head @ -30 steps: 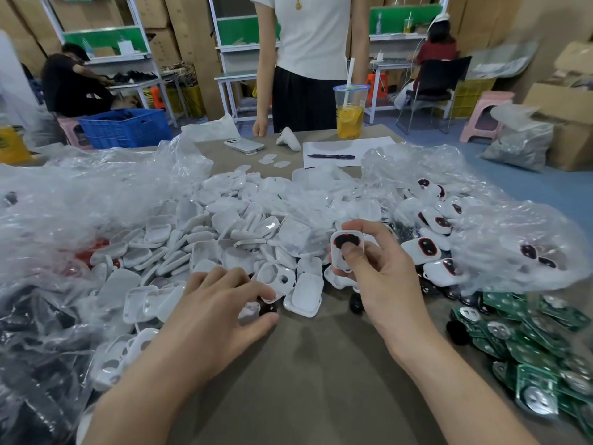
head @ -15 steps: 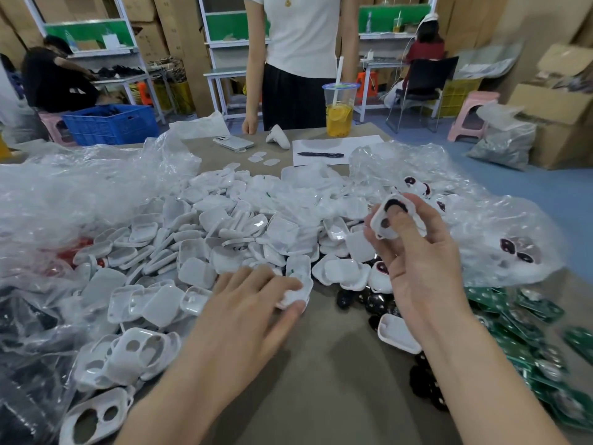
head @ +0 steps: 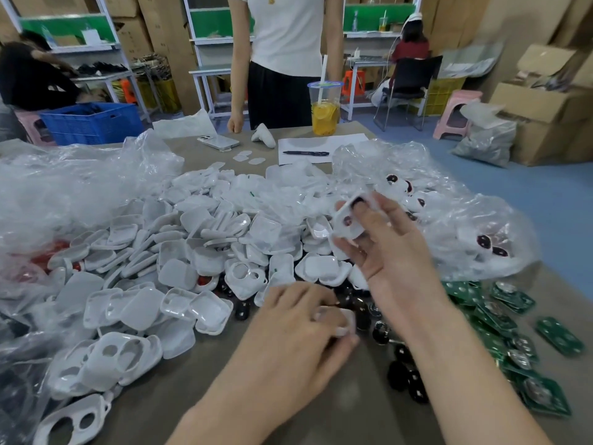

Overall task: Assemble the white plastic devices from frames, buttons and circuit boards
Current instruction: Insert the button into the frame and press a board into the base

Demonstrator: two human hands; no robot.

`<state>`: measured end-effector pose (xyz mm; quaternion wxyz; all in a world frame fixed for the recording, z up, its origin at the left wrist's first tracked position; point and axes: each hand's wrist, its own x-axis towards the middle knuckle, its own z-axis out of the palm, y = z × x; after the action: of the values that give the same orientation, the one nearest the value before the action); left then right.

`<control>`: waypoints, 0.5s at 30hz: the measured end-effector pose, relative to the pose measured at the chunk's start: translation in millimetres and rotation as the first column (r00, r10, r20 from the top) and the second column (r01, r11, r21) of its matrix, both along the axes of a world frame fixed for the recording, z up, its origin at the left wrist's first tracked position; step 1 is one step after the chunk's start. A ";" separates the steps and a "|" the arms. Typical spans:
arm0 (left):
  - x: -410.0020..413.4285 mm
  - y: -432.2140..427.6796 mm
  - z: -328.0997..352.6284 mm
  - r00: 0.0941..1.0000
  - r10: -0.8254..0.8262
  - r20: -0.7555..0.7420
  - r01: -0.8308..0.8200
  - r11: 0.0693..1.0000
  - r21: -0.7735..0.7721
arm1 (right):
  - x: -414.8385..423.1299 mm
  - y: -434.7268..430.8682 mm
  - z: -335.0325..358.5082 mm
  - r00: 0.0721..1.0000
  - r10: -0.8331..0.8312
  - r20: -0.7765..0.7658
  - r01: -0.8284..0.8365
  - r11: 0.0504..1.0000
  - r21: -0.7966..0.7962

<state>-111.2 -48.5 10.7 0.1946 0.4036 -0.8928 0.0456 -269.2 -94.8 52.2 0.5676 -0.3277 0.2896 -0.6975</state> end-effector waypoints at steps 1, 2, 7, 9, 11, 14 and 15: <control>8.6 -1.5 0.6 0.998 0.054 -0.009 -0.054 0.999 -0.004 | 10.4 3.2 -3.2 0.987 -0.031 -0.159 0.027 0.999 -0.026; 16.1 -2.5 0.1 0.996 0.090 -0.028 -0.090 0.996 -0.014 | 21.6 7.0 -7.6 0.925 -0.109 -0.364 0.084 0.993 -0.086; 11.7 4.1 -6.9 0.999 0.036 -0.027 -0.039 0.995 -0.096 | 47.9 19.6 -26.5 0.432 -0.341 -0.835 -0.040 0.918 -0.396; 0.8 9.2 -9.0 0.999 -0.042 -0.031 0.040 0.997 -0.061 | 40.6 17.9 -21.2 0.536 -0.302 -0.788 -0.016 0.930 -0.367; -10.9 13.3 -10.9 0.995 -0.100 -0.028 0.099 0.995 -0.020 | 31.1 15.6 -14.4 0.640 -0.278 -0.717 0.038 0.943 -0.331; -26.8 13.2 -11.4 0.987 -0.151 -0.062 0.155 0.985 0.072 | 18.6 13.4 -7.7 0.685 -0.302 -0.663 0.093 0.939 -0.332; -31.8 12.0 -10.4 0.980 -0.181 -0.081 0.189 0.976 0.111 | 16.1 13.4 -6.2 0.698 -0.315 -0.643 0.107 0.934 -0.341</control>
<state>-143.0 -36.5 0.3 0.2053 0.3308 -0.9202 -0.0400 -253.0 -81.5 46.0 0.2827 -0.6032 0.4144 -0.6200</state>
